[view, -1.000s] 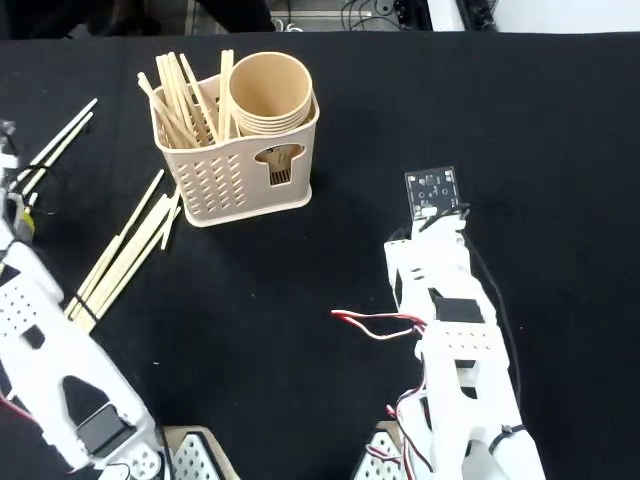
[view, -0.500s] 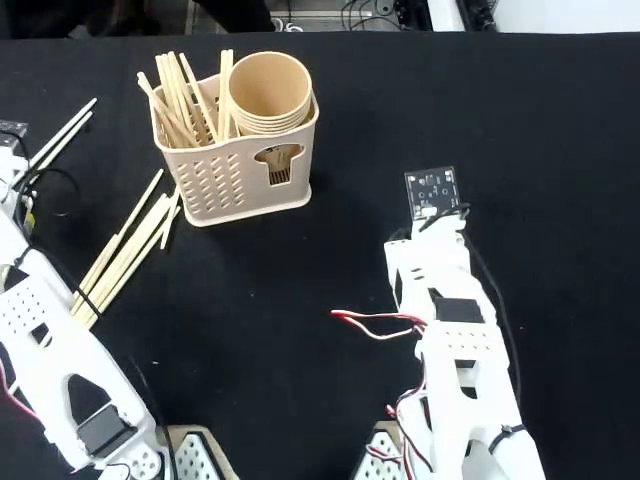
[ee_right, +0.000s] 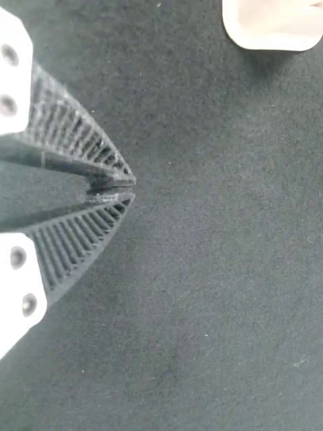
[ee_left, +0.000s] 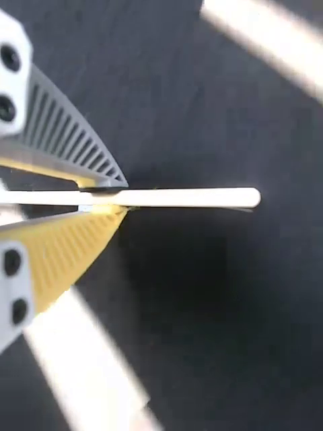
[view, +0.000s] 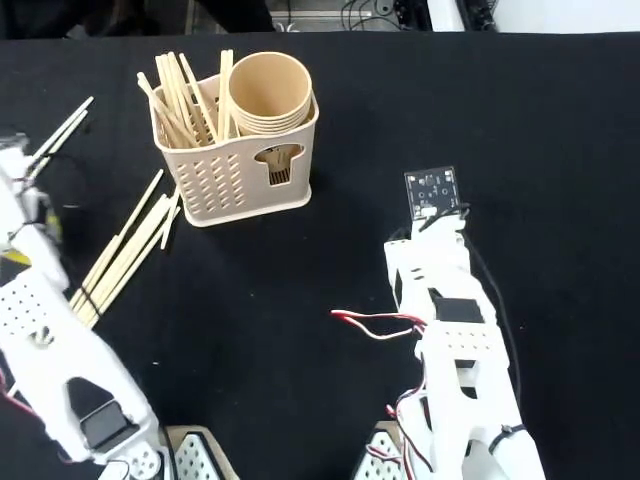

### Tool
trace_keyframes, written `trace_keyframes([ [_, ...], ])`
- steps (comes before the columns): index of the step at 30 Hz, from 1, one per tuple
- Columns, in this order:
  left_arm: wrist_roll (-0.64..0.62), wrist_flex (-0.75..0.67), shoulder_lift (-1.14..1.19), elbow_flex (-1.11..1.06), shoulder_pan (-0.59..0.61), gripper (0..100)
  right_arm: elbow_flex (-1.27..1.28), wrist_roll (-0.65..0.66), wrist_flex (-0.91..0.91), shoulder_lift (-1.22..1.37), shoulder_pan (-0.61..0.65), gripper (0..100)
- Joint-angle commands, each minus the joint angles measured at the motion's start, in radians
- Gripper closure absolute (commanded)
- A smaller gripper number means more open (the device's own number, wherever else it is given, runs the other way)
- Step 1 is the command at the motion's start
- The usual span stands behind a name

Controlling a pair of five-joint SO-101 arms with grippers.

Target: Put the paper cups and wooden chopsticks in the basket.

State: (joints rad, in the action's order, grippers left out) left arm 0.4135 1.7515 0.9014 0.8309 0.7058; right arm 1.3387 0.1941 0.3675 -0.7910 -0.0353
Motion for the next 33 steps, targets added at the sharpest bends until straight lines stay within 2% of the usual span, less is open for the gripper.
trace_keyframes([
  [1, -0.012, -0.028, -0.402, -0.410, -0.136, 97, -0.008, 0.009, -0.015, -0.024, 0.006, 98.5],
  [7, -0.084, -0.215, -0.812, -0.803, -0.223, 97, -0.005, 0.009, -0.015, -0.024, 0.009, 98.5],
  [10, -0.164, -0.299, -1.022, -0.949, -0.282, 97, -0.005, 0.009, -0.014, -0.022, 0.009, 98.5],
  [16, -0.333, -0.442, -1.459, -1.093, -0.456, 97, -0.005, 0.008, -0.011, -0.022, 0.009, 98.5],
  [19, -0.390, -0.575, -1.643, -1.122, -0.510, 97, -0.004, 0.008, -0.011, -0.022, 0.011, 98.5],
  [22, -0.448, -0.776, -1.783, -1.185, -0.522, 97, -0.004, 0.008, -0.011, -0.022, 0.011, 98.5],
  [27, -0.609, -1.254, -1.893, -1.382, -0.553, 97, -0.005, 0.008, -0.011, -0.022, 0.011, 98.5],
  [30, -0.634, -1.540, -1.883, -1.515, -0.567, 97, -0.010, 0.008, -0.011, -0.022, 0.012, 98.5],
  [33, -0.629, -1.711, -1.844, -1.596, -0.610, 97, -0.012, 0.008, -0.011, -0.022, 0.012, 98.5],
])
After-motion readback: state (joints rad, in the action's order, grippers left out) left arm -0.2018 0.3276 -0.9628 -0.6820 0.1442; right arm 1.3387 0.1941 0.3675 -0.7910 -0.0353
